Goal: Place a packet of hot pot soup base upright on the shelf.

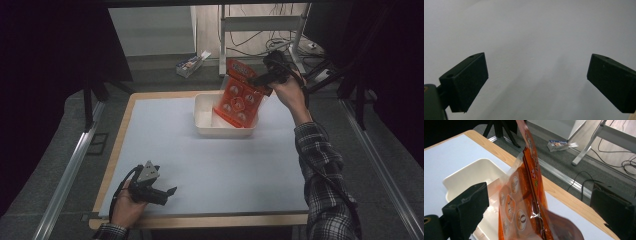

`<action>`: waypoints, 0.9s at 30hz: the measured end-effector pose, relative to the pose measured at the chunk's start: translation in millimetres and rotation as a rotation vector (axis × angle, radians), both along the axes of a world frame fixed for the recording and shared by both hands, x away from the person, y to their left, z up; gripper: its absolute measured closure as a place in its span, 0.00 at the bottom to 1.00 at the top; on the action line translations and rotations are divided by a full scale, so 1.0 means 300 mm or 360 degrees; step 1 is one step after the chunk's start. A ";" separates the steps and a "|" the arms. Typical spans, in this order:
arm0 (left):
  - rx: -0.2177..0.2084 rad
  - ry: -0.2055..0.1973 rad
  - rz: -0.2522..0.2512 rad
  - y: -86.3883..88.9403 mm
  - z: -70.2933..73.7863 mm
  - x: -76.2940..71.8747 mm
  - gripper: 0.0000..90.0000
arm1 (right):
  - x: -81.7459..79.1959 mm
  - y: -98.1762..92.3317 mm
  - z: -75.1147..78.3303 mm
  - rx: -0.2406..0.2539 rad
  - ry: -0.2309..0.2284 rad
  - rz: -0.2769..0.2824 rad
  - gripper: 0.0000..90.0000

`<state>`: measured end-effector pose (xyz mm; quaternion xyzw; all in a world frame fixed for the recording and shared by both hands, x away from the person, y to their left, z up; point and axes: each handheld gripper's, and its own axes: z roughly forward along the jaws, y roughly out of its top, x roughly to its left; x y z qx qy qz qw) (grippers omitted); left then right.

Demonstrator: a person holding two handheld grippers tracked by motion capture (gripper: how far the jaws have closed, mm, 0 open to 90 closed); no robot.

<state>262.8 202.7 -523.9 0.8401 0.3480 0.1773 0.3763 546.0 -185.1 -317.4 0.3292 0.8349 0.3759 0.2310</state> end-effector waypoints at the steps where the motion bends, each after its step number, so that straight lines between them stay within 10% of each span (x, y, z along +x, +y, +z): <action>1: -0.0003 0.0000 -0.0001 0.001 0.001 0.000 0.03 | -0.008 -0.003 0.004 0.0006 0.0000 0.0001 0.02; 27: 0.0025 0.0001 -0.0001 -0.006 -0.001 0.001 0.03 | -0.247 -0.062 0.007 0.0084 -0.0073 0.0097 0.00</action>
